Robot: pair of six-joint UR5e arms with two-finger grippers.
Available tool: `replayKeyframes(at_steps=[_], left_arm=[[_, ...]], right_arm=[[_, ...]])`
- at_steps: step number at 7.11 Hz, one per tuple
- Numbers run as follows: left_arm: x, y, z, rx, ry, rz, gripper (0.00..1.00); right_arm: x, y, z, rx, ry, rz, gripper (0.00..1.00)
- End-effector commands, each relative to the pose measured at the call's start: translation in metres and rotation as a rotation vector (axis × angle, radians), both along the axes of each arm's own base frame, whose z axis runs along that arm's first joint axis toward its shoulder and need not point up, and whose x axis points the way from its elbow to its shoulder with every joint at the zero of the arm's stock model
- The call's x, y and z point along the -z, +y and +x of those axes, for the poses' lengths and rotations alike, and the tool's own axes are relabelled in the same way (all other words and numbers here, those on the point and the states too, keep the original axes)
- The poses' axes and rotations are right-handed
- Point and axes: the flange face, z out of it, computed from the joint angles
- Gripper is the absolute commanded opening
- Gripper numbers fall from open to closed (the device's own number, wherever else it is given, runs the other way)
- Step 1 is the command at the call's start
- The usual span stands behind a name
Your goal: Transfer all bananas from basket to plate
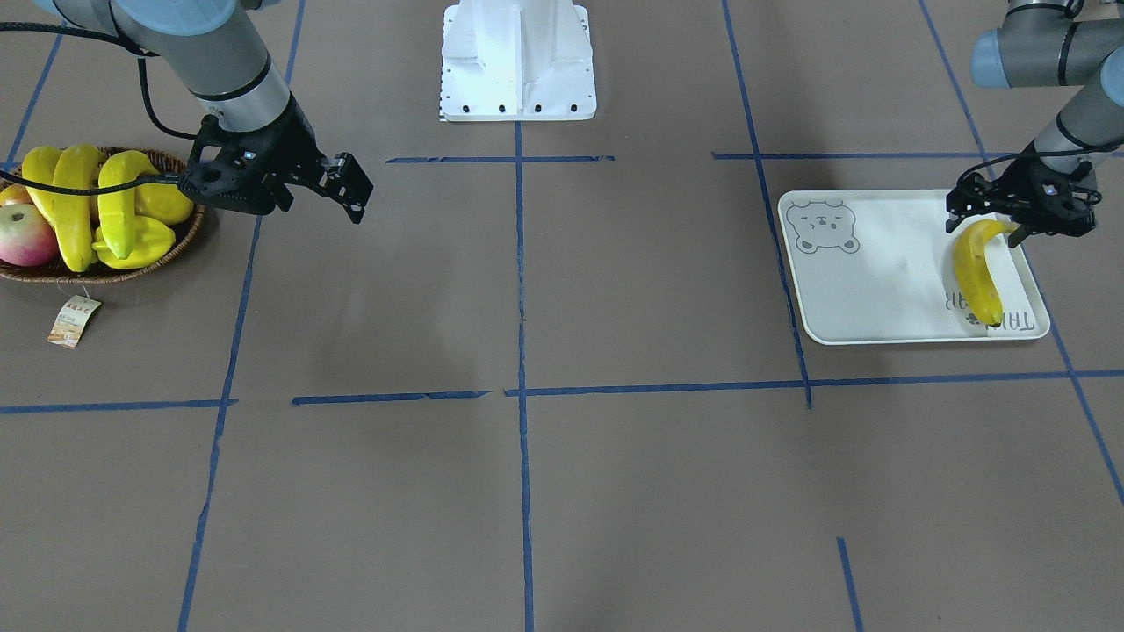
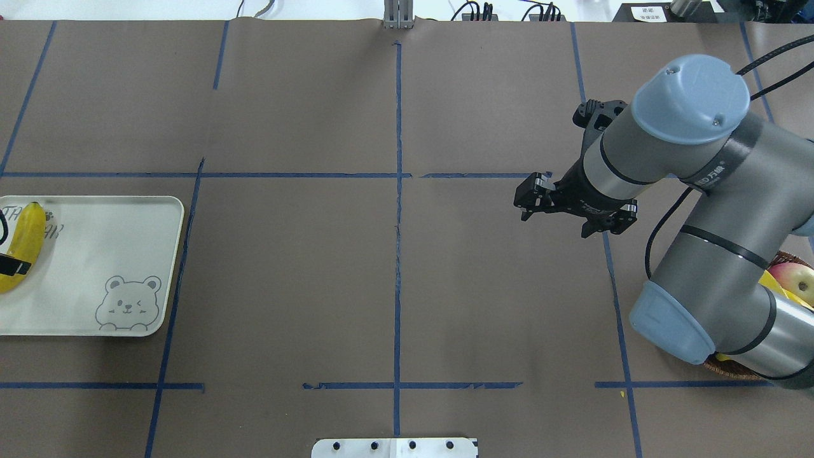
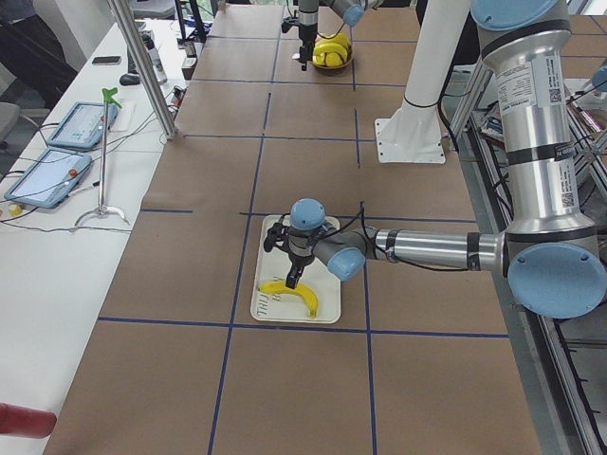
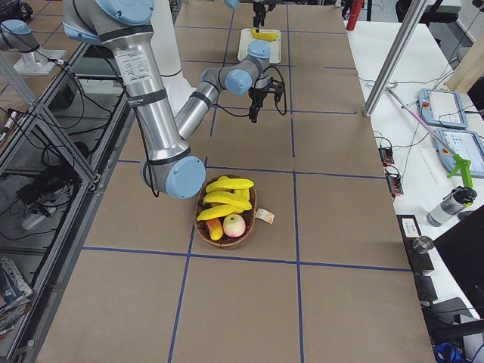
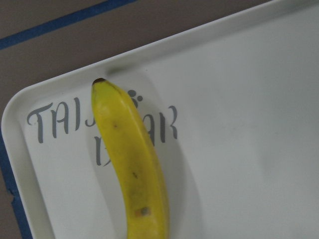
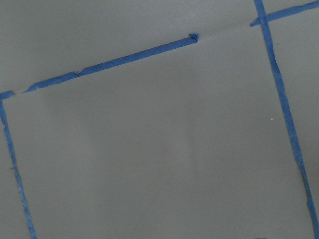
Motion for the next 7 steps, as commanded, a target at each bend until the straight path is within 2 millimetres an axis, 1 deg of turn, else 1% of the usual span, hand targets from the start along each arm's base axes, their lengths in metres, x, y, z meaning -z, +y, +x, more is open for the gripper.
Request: replayKeyframes(at_steps=[1,2,3,4,5,6,7], left_arm=[[0.024,-0.016,0.002,0.042,0.038,-0.001,1.00],[0.025,-0.016,0.003,0.041,0.039,0.000,1.00],[0.026,-0.016,0.003,0.042,0.041,0.001,1.00],[0.026,-0.016,0.004,0.041,0.043,0.004,1.00],[0.027,-0.016,0.003,0.041,0.044,0.006,1.00],[0.027,-0.016,0.003,0.041,0.044,0.006,1.00],[0.027,-0.016,0.003,0.042,0.045,0.007,1.00]], right_arm=[[-0.050,0.028,0.061,0.101,0.055,0.101,1.00],[-0.075,0.039,0.089,0.155,0.092,0.143,1.00],[-0.099,0.052,0.115,0.172,0.106,0.166,1.00],[-0.129,0.067,0.130,0.171,0.094,0.183,1.00],[-0.164,0.075,0.138,0.168,0.052,0.225,1.00],[-0.188,0.077,0.137,0.176,0.026,0.225,1.00],[-0.196,0.078,0.138,0.178,0.039,0.217,1.00]])
